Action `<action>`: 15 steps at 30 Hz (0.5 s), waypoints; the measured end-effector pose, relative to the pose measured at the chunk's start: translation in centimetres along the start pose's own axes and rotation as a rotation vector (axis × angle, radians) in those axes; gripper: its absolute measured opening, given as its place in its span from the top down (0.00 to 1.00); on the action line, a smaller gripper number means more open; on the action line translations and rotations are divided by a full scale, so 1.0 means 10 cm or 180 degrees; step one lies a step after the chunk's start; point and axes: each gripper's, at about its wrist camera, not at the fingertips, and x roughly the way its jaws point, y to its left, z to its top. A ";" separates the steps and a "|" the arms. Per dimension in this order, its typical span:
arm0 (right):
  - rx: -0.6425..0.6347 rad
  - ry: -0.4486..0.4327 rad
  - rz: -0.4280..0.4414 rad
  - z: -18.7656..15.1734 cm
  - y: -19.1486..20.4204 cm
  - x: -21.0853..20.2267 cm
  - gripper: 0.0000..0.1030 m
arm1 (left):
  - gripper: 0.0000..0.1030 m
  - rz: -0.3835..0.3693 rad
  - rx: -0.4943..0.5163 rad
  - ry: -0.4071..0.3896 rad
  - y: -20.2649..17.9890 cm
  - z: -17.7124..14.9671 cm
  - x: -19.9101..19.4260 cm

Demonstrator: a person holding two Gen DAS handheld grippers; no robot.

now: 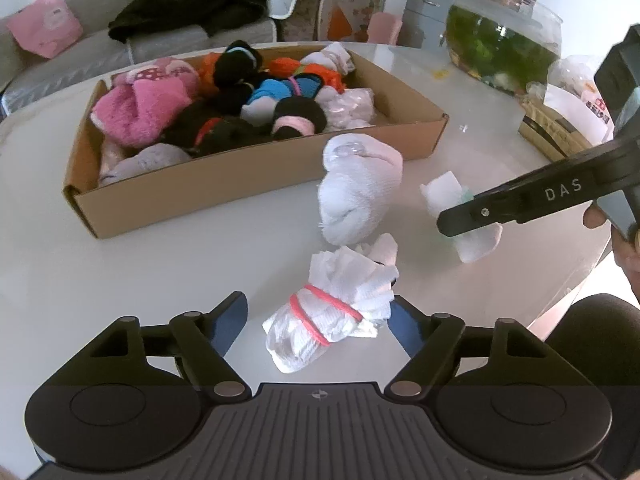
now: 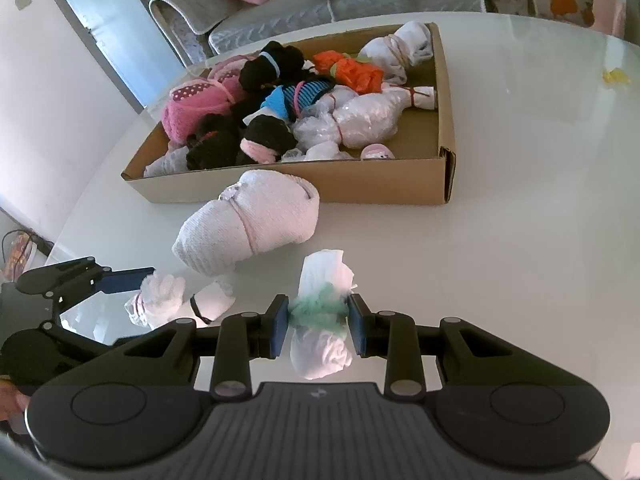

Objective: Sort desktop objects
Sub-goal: 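Carry the two white sock bundles over the box with both tools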

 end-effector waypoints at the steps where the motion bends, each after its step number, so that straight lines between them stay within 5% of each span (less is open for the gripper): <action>1: -0.0001 0.0003 0.0001 0.00 0.00 0.00 0.71 | 0.24 -0.0012 -0.0004 0.0004 0.01 -0.01 -0.01; 15: 0.0011 0.0026 -0.0014 -0.03 -0.02 0.00 0.71 | 0.20 0.0123 -0.0048 0.0026 0.21 -0.05 -0.16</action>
